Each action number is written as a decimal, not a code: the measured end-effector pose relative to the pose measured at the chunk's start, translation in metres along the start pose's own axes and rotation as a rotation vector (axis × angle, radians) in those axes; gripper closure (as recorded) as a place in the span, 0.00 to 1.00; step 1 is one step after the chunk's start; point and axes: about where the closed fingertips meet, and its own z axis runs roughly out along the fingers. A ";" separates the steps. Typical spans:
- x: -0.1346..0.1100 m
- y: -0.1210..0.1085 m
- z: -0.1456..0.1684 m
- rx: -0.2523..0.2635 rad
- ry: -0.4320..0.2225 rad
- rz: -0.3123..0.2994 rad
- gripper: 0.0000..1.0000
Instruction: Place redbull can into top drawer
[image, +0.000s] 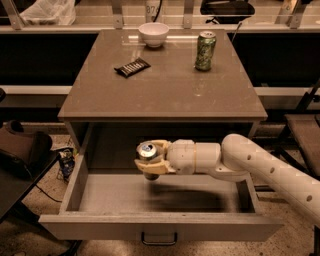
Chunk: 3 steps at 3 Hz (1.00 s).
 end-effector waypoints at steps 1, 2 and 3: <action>0.021 0.015 0.002 -0.005 -0.055 0.012 1.00; 0.042 0.028 0.012 -0.014 -0.115 0.035 1.00; 0.044 0.030 0.014 -0.017 -0.122 0.039 0.84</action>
Offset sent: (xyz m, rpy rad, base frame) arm -0.0349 0.0169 -0.0746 0.1927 0.0470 0.0247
